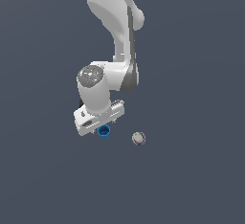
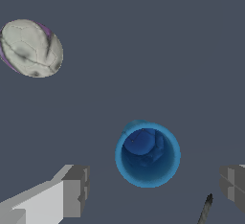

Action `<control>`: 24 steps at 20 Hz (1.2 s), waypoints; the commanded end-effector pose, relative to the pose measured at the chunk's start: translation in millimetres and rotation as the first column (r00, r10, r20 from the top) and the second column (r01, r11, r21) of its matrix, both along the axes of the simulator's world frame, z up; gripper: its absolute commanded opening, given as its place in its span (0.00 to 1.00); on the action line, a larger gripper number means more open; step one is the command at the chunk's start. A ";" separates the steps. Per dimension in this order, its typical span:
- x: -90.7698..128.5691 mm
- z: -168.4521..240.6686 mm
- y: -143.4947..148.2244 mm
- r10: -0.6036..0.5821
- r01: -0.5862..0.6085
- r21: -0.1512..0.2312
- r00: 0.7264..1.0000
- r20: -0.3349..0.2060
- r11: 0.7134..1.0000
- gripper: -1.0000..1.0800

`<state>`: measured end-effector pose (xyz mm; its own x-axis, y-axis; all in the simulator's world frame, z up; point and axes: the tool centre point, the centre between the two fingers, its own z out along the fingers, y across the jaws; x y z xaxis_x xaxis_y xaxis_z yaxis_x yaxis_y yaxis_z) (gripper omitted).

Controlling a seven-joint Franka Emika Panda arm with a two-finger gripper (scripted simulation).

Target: Pick up a designated object from a clutter of objects.

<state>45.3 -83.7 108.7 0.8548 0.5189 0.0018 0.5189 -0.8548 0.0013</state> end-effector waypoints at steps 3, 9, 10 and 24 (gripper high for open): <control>-0.4 -13.4 -3.1 0.042 -0.042 0.000 0.999 -0.001 0.999 0.96; -1.0 -17.6 -4.0 0.052 -0.052 0.000 0.999 -0.003 0.999 0.96; -1.0 -17.9 -4.0 0.052 -0.052 0.000 0.999 -0.003 0.999 0.96; -1.6 -66.3 -4.0 0.056 -0.056 0.000 0.998 -0.002 0.998 0.96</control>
<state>43.0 -87.7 46.2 0.8247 0.5656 -0.0010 0.5656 -0.8247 -0.0010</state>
